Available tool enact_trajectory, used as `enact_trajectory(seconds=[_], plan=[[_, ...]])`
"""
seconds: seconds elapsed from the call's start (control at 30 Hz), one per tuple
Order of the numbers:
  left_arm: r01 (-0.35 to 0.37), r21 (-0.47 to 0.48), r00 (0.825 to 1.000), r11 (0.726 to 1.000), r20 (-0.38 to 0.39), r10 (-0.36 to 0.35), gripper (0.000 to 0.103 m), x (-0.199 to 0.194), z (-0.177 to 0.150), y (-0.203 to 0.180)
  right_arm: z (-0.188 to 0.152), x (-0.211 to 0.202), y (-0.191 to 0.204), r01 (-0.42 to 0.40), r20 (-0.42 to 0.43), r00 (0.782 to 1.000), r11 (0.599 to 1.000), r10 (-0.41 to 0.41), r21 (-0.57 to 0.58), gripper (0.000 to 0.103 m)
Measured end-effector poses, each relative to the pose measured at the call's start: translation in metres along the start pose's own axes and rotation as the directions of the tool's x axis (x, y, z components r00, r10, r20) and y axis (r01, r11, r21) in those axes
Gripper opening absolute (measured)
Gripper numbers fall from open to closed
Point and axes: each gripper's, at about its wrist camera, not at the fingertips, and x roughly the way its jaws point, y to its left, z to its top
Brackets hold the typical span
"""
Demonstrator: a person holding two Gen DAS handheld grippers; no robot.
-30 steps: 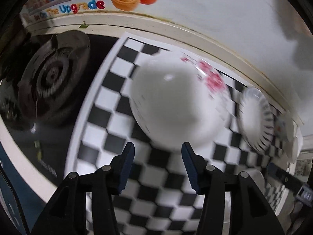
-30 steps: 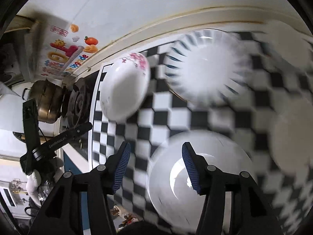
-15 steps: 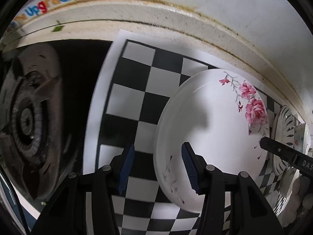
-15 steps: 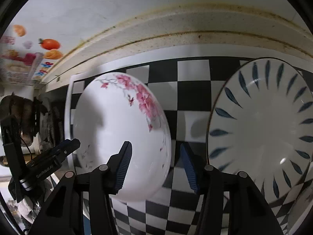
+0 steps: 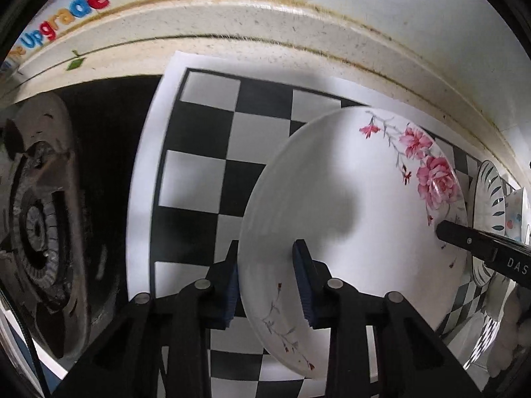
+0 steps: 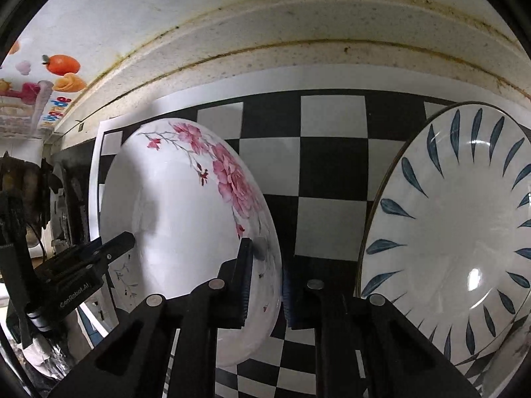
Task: Organize plates and bowls
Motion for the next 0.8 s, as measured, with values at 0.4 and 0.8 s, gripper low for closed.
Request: enact_trajectory(seconds=[0.4, 0.8], plan=[[0.03, 0.024, 0.992, 0.999, 0.121, -0.033, 0.028, -0.084, -0.036, -0.014, -0.031, -0.066, -0.009, -0.075, 0.09, 0.993, 0.997, 0.078, -0.032, 0.016], [0.067, 0.14, 0.985, 0.988, 0.151, -0.089, 0.028, -0.135, -0.103, -0.109, -0.121, -0.159, -0.066, -0.075, 0.204, 0.976, 0.997, 0.078, -0.024, 0.016]])
